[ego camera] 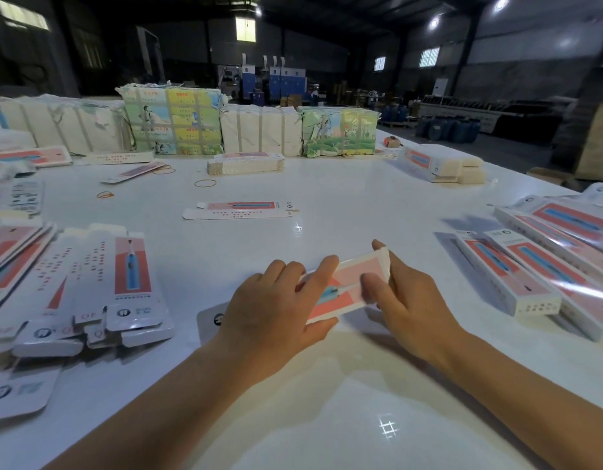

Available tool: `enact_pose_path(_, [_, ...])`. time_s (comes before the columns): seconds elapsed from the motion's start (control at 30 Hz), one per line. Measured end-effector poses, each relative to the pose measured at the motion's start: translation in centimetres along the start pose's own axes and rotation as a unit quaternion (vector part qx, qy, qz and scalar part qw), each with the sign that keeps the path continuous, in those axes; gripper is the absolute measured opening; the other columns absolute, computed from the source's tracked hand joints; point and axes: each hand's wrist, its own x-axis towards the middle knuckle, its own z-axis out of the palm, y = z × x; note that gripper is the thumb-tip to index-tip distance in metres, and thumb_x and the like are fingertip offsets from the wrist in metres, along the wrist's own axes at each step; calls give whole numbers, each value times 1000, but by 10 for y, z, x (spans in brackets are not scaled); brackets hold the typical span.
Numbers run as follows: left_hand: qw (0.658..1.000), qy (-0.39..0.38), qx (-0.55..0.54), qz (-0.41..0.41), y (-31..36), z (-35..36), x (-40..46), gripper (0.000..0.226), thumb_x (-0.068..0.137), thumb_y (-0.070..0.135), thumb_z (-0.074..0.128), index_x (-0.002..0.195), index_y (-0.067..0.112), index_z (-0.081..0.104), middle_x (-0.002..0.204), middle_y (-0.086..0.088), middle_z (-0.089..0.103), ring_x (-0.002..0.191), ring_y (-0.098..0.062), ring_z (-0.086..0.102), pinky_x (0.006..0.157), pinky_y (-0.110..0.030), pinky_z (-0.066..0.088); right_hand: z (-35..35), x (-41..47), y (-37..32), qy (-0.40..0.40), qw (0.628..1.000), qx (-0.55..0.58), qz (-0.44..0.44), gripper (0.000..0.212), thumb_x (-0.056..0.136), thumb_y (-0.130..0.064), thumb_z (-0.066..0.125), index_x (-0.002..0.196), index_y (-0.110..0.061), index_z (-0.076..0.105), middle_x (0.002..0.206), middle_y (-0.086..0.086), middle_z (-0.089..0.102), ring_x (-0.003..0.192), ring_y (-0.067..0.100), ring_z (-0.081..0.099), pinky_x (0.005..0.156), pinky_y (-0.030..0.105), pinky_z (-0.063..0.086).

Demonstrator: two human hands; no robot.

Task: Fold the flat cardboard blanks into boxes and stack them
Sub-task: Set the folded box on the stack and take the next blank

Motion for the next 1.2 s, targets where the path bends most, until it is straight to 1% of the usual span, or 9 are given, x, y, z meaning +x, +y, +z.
enact_pose_path(0.13, [1000, 9, 22, 7, 2, -1, 1, 65, 66, 43, 76, 120, 9, 63, 76, -10, 62, 61, -27, 58, 43, -29, 44, -5, -1, -1, 17, 990, -123, -61, 56, 86, -52, 33, 126, -18, 52, 87, -11, 63, 74, -2, 56, 69, 4, 40])
enact_pose_path(0.33, [999, 5, 41, 20, 2, -1, 0, 68, 66, 46, 75, 121, 9, 62, 76, -9, 62, 60, -26, 57, 42, -28, 43, -14, 0, -3, 5, 975, -211, -74, 48, 85, -54, 34, 98, -17, 62, 97, 6, 70, 72, 18, 58, 67, 26, 43])
enact_pose_path(0.47, [999, 5, 33, 9, 6, -1, 4, 68, 70, 51, 72, 124, 10, 60, 78, -8, 63, 62, -22, 57, 43, -25, 40, -8, 5, -5, 75, 995, 71, 11, 34, 101, -30, 38, 84, -18, 66, 73, 3, 67, 69, 21, 61, 62, 24, 52])
enact_pose_path(0.57, [999, -4, 34, 3, 9, -1, 5, 69, 71, 52, 70, 125, 12, 59, 78, -7, 63, 62, -22, 57, 44, -24, 38, -4, 7, -3, 102, 992, 68, 5, 31, 101, -28, 29, 123, -34, 50, 70, -3, 62, 69, 12, 62, 59, 12, 49])
enact_pose_path(0.63, [999, -13, 37, -3, 10, 0, 4, 69, 70, 53, 71, 125, 13, 59, 78, -7, 63, 62, -22, 56, 44, -25, 40, -2, 7, 0, 87, 996, 3, -3, 40, 100, -32, 25, 138, -31, 39, 74, -2, 63, 71, 13, 63, 65, 19, 51])
enact_pose_path(0.73, [999, -20, 37, -15, 11, 0, 5, 70, 68, 53, 73, 124, 13, 60, 78, -7, 63, 61, -21, 57, 44, -24, 41, 0, 6, 0, 83, 996, -15, 4, 38, 100, -32, 31, 131, -20, 49, 74, 1, 65, 71, 15, 64, 64, 30, 53])
enact_pose_path(0.83, [999, -22, 24, -19, 12, 0, 6, 72, 63, 50, 78, 121, 10, 62, 77, -9, 63, 60, -22, 58, 43, -26, 45, 3, 4, -2, 56, 998, -22, -8, 38, 98, -36, 38, 130, -20, 49, 75, -12, 62, 73, 4, 63, 61, 17, 50])
enact_pose_path(1.07, [997, -32, 64, 24, 2, -2, 5, 67, 67, 51, 73, 120, 12, 63, 71, -8, 60, 57, -24, 56, 41, -25, 39, 5, 2, 2, -80, 997, 4, 8, 88, 87, -40, 59, 150, -33, -3, 123, -15, 49, 95, -12, 52, 76, 1, 39])
enact_pose_path(1.2, [998, -29, 52, 31, -10, -7, 8, 66, 72, 57, 56, 120, 12, 63, 68, -6, 57, 53, -22, 54, 38, -22, 32, -7, 6, 4, -102, 991, 31, -80, 98, 81, -36, 64, 143, -40, -12, 155, -21, 4, 136, -15, 14, 108, 8, 22])
